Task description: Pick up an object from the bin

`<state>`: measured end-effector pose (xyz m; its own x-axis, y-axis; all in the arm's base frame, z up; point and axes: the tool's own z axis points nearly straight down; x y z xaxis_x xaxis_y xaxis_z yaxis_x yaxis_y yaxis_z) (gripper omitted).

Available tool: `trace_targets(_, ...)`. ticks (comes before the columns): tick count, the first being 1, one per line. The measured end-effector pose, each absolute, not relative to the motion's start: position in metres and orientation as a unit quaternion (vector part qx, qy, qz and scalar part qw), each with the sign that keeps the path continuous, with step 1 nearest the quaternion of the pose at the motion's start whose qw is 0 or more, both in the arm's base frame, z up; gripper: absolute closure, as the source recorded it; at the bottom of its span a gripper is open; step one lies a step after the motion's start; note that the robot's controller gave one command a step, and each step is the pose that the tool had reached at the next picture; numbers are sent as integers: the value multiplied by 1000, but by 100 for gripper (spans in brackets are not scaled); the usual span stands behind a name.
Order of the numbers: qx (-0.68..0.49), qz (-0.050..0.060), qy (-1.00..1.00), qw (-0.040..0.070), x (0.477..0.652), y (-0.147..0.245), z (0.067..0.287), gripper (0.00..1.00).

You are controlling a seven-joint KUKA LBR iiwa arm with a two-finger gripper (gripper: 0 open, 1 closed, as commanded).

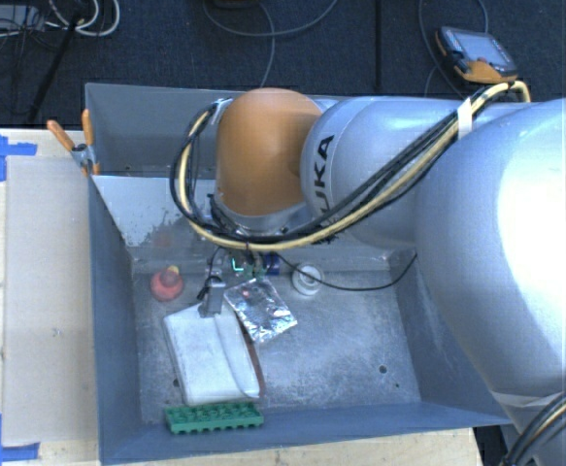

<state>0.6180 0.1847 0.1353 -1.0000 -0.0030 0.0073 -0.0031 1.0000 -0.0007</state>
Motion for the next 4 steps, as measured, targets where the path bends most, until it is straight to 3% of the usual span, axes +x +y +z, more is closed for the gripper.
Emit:
trace_targets(1,-52,-5,-999,3,601,147,72,0)
trace_targets(2,-52,-1,-999,-2,603,142,71,100)
trace_targets(3,-60,0,-998,-1,619,103,71,100)
trace_targets(4,-53,-1,-999,-1,608,89,71,100)
